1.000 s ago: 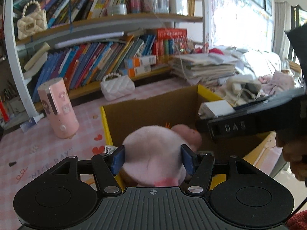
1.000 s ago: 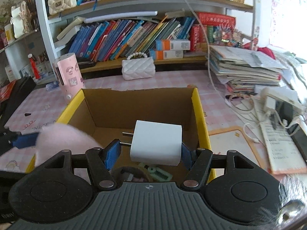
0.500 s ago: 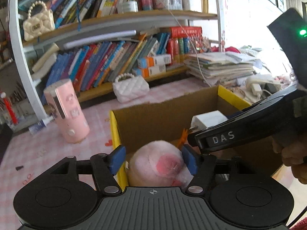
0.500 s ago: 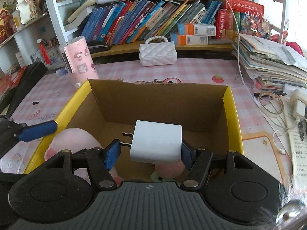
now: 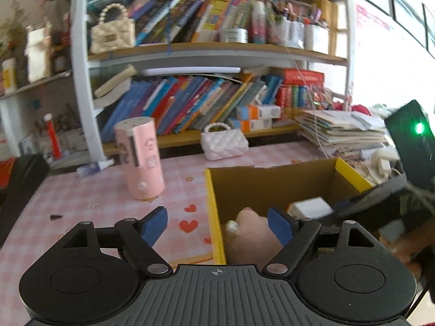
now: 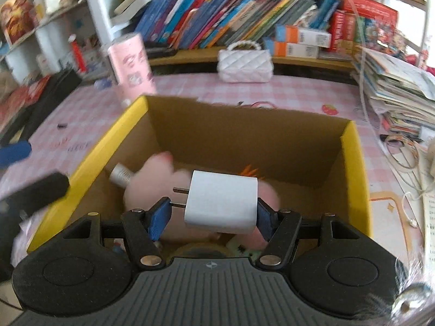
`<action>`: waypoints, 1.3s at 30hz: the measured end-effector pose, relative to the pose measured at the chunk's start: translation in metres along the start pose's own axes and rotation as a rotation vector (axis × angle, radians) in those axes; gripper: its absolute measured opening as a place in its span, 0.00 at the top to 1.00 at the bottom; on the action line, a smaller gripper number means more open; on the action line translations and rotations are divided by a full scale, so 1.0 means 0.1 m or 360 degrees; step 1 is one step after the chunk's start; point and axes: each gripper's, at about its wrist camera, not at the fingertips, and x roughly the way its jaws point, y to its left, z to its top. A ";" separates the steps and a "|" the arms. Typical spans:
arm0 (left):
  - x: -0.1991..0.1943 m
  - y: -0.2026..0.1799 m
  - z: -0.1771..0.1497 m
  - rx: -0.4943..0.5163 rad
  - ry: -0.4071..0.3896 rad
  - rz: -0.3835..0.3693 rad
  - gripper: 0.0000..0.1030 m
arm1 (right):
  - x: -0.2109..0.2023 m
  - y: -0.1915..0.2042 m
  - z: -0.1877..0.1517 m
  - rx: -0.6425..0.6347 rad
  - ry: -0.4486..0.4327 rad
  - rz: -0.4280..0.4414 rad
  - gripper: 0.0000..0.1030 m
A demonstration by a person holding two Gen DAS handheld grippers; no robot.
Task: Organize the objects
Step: 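Lower the pig into the box with the left gripper while the right lowers the charger, then open both grippers to release the pig and charger into the box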
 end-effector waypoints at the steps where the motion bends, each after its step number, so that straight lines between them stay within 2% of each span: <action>1: -0.01 0.01 -0.01 -0.0011 0.0001 0.0010 0.19 | 0.02 0.03 -0.01 -0.0036 0.0024 0.0000 0.40; 4: -0.05 0.04 -0.04 -0.0026 0.0013 0.0034 0.18 | 0.06 0.09 0.01 -0.0118 0.0047 -0.0007 0.39; 10: -0.14 0.09 -0.10 -0.0110 0.0057 0.0058 0.17 | 0.15 0.13 0.02 -0.0224 0.0168 0.0064 0.39; 16: -0.28 0.18 -0.18 -0.0222 0.0077 0.0120 0.14 | 0.17 0.16 0.04 -0.0248 0.0202 0.0074 0.38; 20: -0.40 0.29 -0.24 -0.0291 0.0078 0.0189 0.13 | 0.14 0.18 0.03 -0.0262 0.0179 0.0063 0.27; 26: -0.63 0.46 -0.25 -0.0332 0.0024 0.0263 0.09 | -0.08 0.27 -0.06 -0.0173 0.0045 0.0041 0.25; 32: -0.83 0.63 -0.25 -0.0305 -0.0012 0.0276 0.08 | -0.49 0.55 -0.19 -0.0129 -0.0190 -0.0040 0.21; 36: -0.99 0.70 -0.27 -0.0291 -0.0056 0.0285 0.03 | -0.81 0.75 -0.29 -0.0068 -0.0352 -0.0100 0.18; 39: -1.08 0.72 -0.33 -0.0278 -0.0056 0.0266 0.02 | -1.01 0.89 -0.42 0.0019 -0.0432 -0.0139 0.15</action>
